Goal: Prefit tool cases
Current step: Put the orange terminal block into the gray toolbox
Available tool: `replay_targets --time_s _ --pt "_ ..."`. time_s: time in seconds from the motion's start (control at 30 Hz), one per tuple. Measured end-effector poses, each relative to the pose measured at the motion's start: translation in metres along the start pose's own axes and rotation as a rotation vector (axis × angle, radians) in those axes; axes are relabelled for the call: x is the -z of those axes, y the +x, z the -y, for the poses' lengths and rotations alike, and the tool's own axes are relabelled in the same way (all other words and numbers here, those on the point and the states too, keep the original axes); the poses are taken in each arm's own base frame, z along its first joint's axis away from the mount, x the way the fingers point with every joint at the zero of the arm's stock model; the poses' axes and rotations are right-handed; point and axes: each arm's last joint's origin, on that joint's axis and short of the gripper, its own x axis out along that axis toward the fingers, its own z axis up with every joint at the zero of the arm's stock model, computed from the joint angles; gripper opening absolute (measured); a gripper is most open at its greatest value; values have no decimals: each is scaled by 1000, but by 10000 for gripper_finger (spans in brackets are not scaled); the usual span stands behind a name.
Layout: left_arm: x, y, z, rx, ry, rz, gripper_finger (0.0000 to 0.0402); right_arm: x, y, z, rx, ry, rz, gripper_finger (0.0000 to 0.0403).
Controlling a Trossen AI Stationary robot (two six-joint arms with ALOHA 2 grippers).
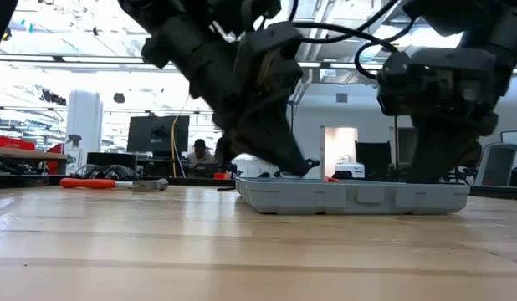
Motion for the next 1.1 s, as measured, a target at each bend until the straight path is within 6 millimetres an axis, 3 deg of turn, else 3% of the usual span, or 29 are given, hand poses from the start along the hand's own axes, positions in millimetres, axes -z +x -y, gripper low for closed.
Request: replay_targets --time_s 0.27,0.4,0.63,1.1 --pt "-8 1 -7 -10 8 25 0 2 6 -1 -1 -1 -4 5" --pt "-4 15 -13 3 -9 -15 0 3 10 -1 -5 1 -1 5" --pt "-12 39 -4 47 5 -41 0 4 11 -2 -16 1 -19 4" --pt "-27 20 -6 -152 78 -22 0 6 8 -8 -54 13 -10 4"
